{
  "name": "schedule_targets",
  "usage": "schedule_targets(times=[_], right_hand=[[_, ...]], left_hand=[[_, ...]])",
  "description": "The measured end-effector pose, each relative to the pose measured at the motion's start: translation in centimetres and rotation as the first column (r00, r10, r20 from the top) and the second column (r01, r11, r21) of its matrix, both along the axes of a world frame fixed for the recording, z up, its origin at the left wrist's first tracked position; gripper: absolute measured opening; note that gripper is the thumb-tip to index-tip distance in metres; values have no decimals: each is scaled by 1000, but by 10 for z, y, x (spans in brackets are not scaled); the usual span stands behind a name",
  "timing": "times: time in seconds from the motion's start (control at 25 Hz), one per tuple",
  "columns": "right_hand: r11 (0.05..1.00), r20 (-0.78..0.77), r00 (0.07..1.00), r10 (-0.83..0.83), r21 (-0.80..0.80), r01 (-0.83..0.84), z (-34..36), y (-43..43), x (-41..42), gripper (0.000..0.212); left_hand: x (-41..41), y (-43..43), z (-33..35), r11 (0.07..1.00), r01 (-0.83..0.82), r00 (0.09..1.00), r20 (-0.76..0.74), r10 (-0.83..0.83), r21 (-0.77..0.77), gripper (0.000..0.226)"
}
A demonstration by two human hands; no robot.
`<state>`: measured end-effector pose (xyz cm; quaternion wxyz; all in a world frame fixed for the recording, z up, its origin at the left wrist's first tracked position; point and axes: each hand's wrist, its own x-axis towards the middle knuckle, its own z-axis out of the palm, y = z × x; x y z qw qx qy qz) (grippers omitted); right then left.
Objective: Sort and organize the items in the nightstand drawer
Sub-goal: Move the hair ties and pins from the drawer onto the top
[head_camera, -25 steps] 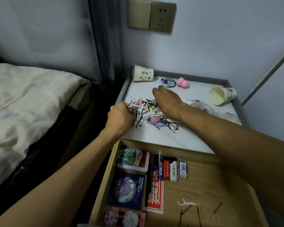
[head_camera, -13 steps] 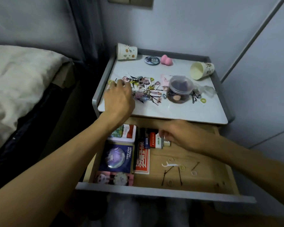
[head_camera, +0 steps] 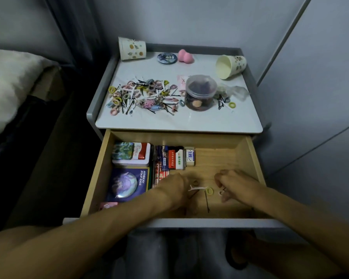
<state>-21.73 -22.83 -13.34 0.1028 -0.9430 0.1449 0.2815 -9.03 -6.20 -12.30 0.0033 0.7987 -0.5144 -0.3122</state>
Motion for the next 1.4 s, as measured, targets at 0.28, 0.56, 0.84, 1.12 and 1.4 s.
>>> schedule_targets(times=[0.28,0.56,0.84,1.12,1.4], right_hand=[[988,16,993,-113,110,110,-10,-5,2,22],[993,102,990,-98,81,90,9,-10,3,22],[986,5,993,121,-117,-120,7,-5,4,16],[906,-98,935,341,-230,-355,0,-9,-1,14],[956,-27,986,165,-243,-166,1,-3,-1,12]], left_hand=[[-11,-9,-20,994,-112,993,-25,113,8,33],[-11,-10,-21,987,-158,987,-27,158,-8,27],[-13,-9,-21,994,-96,993,69,99,-54,24],[-10,-5,-17,999,3,988,155,3,-40,26],[-1,-7,-8,989,4,999,38,2,-150,17]])
